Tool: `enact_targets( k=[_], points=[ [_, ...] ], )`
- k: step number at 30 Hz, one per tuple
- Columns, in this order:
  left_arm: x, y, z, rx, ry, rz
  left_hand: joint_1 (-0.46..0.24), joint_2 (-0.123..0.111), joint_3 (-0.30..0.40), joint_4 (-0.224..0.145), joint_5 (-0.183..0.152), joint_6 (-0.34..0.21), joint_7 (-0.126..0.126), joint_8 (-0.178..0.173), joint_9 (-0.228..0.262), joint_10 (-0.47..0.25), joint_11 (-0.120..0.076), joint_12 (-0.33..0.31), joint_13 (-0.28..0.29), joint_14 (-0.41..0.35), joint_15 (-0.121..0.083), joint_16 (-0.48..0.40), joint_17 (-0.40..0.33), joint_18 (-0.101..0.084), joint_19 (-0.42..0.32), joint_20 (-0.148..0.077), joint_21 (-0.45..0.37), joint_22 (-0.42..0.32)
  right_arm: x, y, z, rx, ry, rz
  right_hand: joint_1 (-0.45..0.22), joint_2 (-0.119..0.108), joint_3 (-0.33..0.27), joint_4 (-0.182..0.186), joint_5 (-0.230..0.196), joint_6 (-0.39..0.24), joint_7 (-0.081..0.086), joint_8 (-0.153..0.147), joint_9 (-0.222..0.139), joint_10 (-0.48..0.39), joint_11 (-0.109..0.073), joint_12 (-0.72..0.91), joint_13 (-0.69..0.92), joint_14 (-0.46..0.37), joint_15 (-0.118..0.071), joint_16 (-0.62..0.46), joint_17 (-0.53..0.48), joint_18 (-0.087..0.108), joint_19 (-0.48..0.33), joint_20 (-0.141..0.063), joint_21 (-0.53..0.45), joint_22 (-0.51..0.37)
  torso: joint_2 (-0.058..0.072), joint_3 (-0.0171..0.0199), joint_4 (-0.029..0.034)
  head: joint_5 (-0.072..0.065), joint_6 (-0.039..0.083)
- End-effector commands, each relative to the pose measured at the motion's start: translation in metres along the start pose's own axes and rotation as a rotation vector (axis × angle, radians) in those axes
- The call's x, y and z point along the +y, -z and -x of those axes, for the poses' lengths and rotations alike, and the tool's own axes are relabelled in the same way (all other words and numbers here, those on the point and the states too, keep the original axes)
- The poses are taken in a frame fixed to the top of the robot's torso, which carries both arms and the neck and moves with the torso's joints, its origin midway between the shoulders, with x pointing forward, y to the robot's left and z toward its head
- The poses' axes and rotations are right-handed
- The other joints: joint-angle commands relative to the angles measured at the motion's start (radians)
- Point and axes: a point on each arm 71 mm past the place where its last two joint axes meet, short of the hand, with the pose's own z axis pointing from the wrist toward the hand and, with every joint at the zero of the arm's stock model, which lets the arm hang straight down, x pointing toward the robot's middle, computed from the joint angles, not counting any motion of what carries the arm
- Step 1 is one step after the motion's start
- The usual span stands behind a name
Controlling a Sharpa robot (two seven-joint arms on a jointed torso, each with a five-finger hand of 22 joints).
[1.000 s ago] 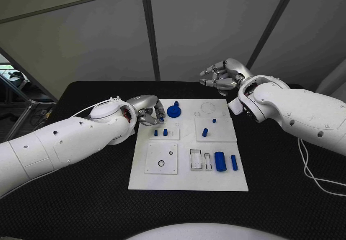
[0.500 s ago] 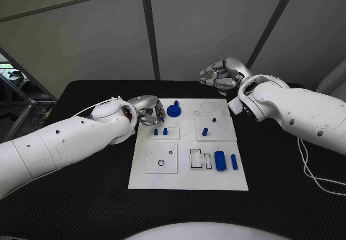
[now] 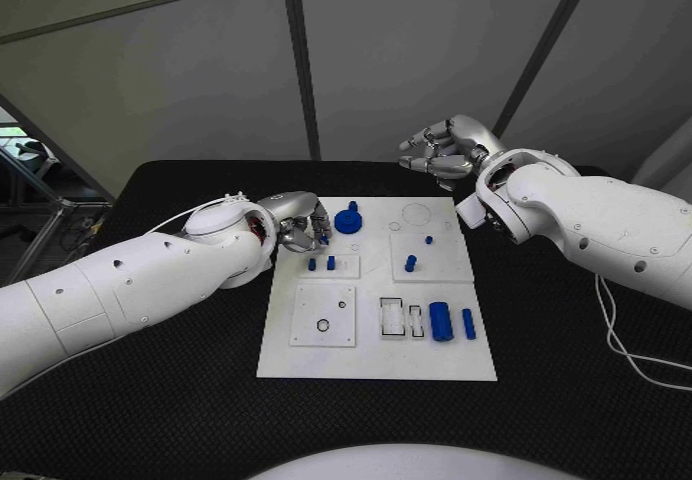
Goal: Assemble the parts on the task board
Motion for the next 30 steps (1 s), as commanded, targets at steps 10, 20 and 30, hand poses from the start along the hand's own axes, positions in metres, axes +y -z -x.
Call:
enact_targets(
  k=[10,20,30],
  points=[
    [-0.0006,-0.0016,-0.0008,0.015,0.002,0.005,-0.01,-0.001,0.007,0.001,-0.004,0.008,-0.002,-0.004,-0.001,0.008,0.002,-0.006,0.001,0.0,-0.001,-0.006,-0.006,-0.091,0.008,0.001,0.011,0.004,0.0013,-0.0004,0.0002,0.002,0.0,0.007,-0.005,0.003,0.006,0.0,0.006,0.003,0.0,0.004,-0.001,0.002,0.0,0.003,0.001,0.017,-0.007,-0.006,-0.001,0.007,-0.007,-0.001,-0.005,0.0,0.0,-0.0002,0.0003,-0.001,-0.002],
    [-0.0044,-0.0031,-0.0016,0.014,0.003,-0.007,-0.01,0.001,0.012,-0.001,-0.005,0.017,-0.004,-0.004,-0.001,0.015,0.0,-0.006,0.003,0.0,-0.003,-0.006,-0.01,-0.092,0.01,0.0,0.017,0.009,0.0011,-0.0006,0.0001,0.002,0.0,0.006,-0.005,0.003,0.006,0.0,0.006,0.003,0.0,0.004,-0.001,0.002,0.0,0.003,0.001,0.017,-0.007,-0.006,-0.001,0.007,-0.007,-0.001,-0.005,0.0,0.0,0.0002,-0.0008,-0.001,-0.003],
    [-0.006,-0.0036,-0.002,0.013,0.004,-0.01,-0.011,0.001,0.017,-0.004,-0.005,0.028,-0.007,-0.002,0.0,0.026,-0.003,-0.005,0.004,0.003,-0.006,-0.004,-0.01,-0.093,0.014,-0.001,0.026,0.015,0.0009,-0.0006,0.0002,0.003,0.0,0.005,-0.005,0.003,0.006,0.0,0.006,0.003,0.0,0.004,-0.001,0.002,0.0,0.003,0.001,0.017,-0.007,-0.006,-0.001,0.007,-0.007,-0.001,-0.005,0.0,0.0,0.0,-0.0003,-0.002,-0.004]
  ],
)
